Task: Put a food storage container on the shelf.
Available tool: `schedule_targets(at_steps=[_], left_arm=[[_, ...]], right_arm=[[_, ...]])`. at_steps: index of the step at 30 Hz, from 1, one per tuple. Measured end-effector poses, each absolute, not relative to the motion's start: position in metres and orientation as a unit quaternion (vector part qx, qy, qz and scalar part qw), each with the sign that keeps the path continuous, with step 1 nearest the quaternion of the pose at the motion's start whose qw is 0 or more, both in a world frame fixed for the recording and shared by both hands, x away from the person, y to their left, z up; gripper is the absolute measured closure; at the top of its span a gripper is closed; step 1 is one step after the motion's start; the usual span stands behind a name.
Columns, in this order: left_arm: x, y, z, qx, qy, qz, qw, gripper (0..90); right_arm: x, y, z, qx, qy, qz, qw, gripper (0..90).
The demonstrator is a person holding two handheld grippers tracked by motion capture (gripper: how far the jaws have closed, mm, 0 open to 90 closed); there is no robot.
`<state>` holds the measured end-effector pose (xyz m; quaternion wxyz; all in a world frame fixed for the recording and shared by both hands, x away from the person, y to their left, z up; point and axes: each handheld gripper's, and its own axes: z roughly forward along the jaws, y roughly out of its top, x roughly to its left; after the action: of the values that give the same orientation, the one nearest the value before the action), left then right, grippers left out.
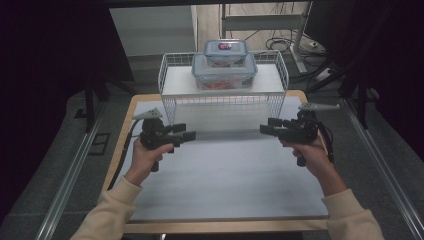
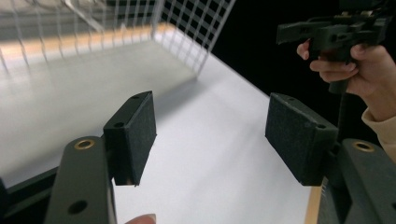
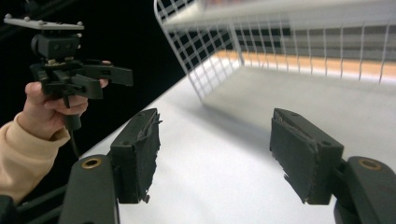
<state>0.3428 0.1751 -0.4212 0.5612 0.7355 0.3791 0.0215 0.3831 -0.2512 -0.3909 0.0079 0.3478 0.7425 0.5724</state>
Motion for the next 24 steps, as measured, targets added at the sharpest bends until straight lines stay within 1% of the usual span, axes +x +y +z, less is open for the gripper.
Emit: schedule_targets(at_steps=[3,5,10,18,24], left_arm=[[0.336,0.171,-0.444,0.742,0.386,0.004,0.549,32.5],[0.332,0.169,-0.456,0.745,0.391,0.003,0.541,32.2],[0.326,0.166,-0.473,0.75,0.396,0.004,0.53,31.5],[0.323,0.159,-0.484,0.752,0.401,-0.005,0.522,31.3],[0.323,0.154,-0.49,0.76,0.4,-0.009,0.513,31.2]], right_arm=[[0.37,-0.254,-0.412,0.349,0.746,0.567,0.002,32.7],[0.364,-0.255,-0.427,0.354,0.75,0.558,0.0,32.2],[0.357,-0.259,-0.454,0.369,0.752,0.546,-0.009,31.8],[0.356,-0.256,-0.458,0.366,0.764,0.532,0.009,31.0],[0.354,-0.26,-0.459,0.372,0.76,0.533,0.012,31.0]])
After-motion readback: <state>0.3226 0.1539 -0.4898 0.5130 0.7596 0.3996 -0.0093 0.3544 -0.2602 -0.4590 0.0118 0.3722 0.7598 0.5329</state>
